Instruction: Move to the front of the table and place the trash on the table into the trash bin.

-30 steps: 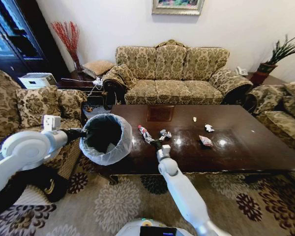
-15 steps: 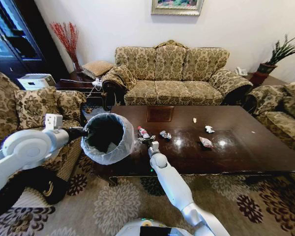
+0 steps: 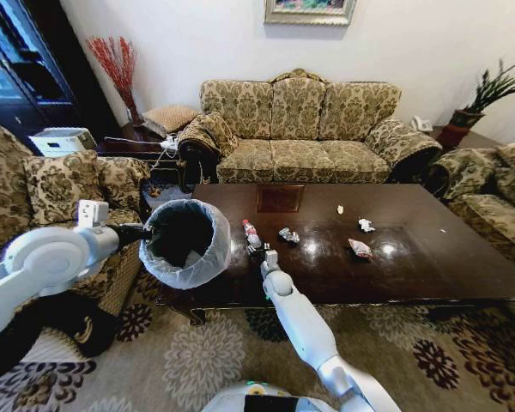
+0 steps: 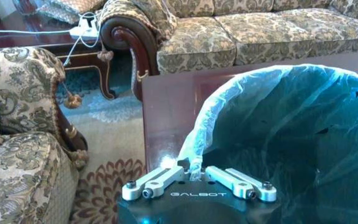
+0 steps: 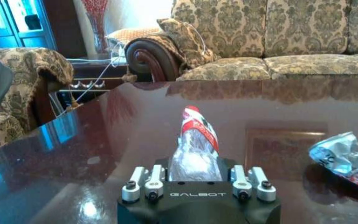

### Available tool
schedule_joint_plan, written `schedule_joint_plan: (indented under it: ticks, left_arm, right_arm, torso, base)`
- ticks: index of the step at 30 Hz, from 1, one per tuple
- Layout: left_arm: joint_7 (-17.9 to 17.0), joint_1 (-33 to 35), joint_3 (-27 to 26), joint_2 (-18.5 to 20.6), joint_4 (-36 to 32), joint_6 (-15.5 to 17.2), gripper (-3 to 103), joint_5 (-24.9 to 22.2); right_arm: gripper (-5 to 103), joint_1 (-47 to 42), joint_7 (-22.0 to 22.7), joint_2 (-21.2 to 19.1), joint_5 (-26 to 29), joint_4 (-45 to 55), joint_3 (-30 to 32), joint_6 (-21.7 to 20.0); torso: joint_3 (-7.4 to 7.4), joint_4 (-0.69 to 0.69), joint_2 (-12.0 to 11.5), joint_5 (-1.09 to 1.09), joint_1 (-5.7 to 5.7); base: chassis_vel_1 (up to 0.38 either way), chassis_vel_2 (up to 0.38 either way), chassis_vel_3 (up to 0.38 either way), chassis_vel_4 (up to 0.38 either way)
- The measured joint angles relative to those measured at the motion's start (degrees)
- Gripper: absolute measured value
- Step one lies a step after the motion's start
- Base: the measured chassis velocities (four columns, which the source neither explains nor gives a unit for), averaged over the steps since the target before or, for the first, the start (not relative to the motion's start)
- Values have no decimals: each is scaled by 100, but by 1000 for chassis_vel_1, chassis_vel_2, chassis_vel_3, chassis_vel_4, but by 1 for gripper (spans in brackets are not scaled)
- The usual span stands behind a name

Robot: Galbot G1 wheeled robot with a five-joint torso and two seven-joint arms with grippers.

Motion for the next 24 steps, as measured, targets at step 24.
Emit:
schedule_joint_plan:
  ticks: [24]
  left_arm:
    - [-63,54,-63,-64,-115,-7,0,-3]
  right_arm:
    - [1,-276,92,-178,71,303,105,48]
  torso:
    - [0,0,0,0,0]
  base:
    - [0,0,0,0]
